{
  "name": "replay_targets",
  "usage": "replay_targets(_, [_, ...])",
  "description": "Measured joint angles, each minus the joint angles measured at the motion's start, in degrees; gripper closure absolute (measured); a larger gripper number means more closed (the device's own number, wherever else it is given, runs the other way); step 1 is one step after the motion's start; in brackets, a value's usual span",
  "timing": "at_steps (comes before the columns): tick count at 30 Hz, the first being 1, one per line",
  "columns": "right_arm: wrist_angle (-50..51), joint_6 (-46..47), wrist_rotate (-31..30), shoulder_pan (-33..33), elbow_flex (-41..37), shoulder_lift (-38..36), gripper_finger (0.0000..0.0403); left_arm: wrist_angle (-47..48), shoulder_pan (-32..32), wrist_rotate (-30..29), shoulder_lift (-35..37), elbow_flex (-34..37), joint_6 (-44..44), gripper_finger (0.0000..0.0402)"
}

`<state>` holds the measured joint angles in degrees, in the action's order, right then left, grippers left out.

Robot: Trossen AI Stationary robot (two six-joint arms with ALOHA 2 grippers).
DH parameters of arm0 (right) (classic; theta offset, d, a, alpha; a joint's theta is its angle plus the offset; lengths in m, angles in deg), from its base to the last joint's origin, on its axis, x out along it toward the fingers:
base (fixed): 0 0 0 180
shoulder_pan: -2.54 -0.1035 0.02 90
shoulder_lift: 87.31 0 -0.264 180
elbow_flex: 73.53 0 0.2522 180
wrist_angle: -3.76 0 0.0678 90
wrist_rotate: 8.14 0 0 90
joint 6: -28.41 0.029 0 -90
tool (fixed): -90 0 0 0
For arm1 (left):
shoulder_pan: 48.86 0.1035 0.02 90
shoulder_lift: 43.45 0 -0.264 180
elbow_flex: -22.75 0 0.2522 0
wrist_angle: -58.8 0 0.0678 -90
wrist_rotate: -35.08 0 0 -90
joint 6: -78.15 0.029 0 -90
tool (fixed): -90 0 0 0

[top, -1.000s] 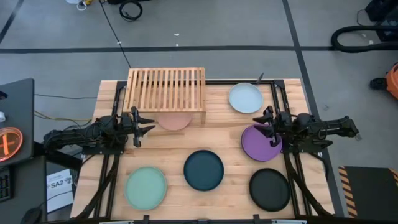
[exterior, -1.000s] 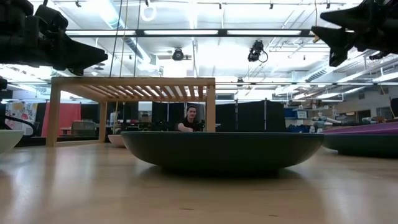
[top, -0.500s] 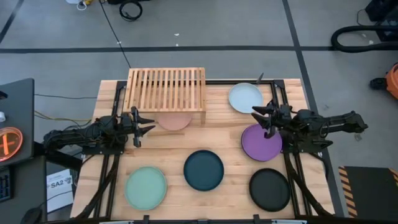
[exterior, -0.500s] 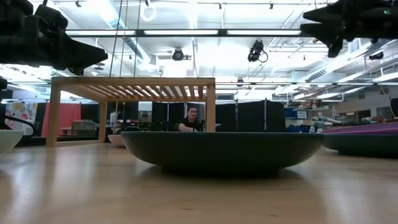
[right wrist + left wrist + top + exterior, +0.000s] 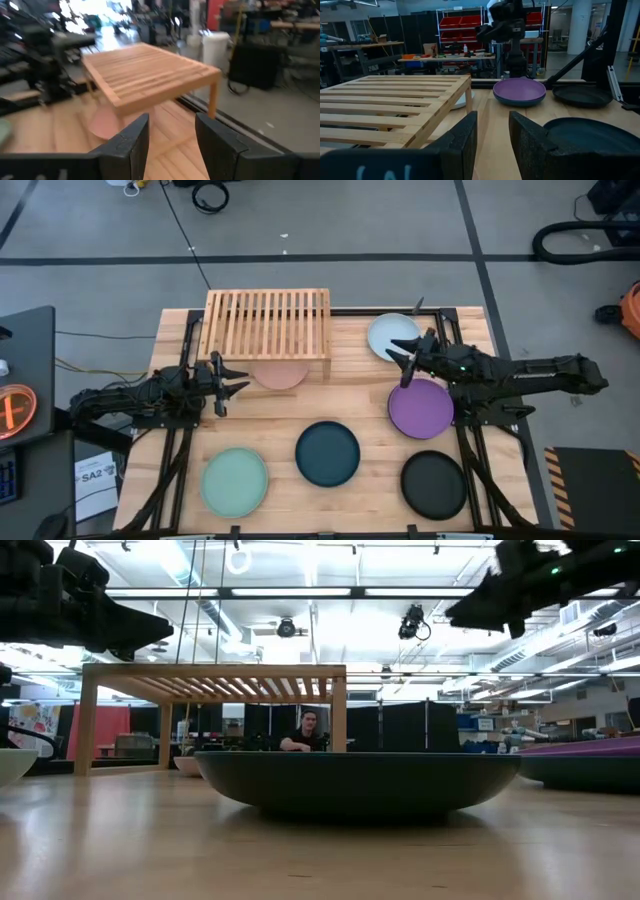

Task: Place and stack plates onto a shelf
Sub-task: Put the white plate on the shelf

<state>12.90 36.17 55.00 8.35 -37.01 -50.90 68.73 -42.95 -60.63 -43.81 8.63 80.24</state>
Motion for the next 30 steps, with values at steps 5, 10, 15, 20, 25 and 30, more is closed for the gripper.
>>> replay_targets(5, [8.06, 1.69, 5.46, 5.78, 3.62, 4.74, 0.0238, 0.02, -0.02, -0.01, 0.00, 0.01, 0.00, 0.0283])
replay_targets(10, [9.48, 1.62, 12.87, 10.77, 4.68, 9.96, 0.0238, 0.02, -0.01, 0.00, 0.00, 0.02, 0.00, 0.0283])
replay_targets(15, [10.70, 1.54, 14.88, 15.28, 4.68, 15.67, 0.0238, 0.02, 0.01, 0.00, 0.00, 0.02, 0.00, 0.0283])
replay_targets(20, [12.91, 1.52, 15.40, 18.99, 4.68, 21.36, 0.0238, 0.02, -0.02, 0.00, 0.00, 0.02, 0.00, 0.0283])
replay_targets(25, [13.44, 1.14, 19.10, 21.44, 4.68, 26.41, 0.0238, 0.03, -0.02, -0.01, 0.00, 0.00, -0.02, 0.0283])
replay_targets(30, [13.38, -0.80, 19.11, 22.64, 4.68, 30.37, 0.0238, 0.02, -0.01, 0.00, 0.00, 0.02, -0.02, 0.0283])
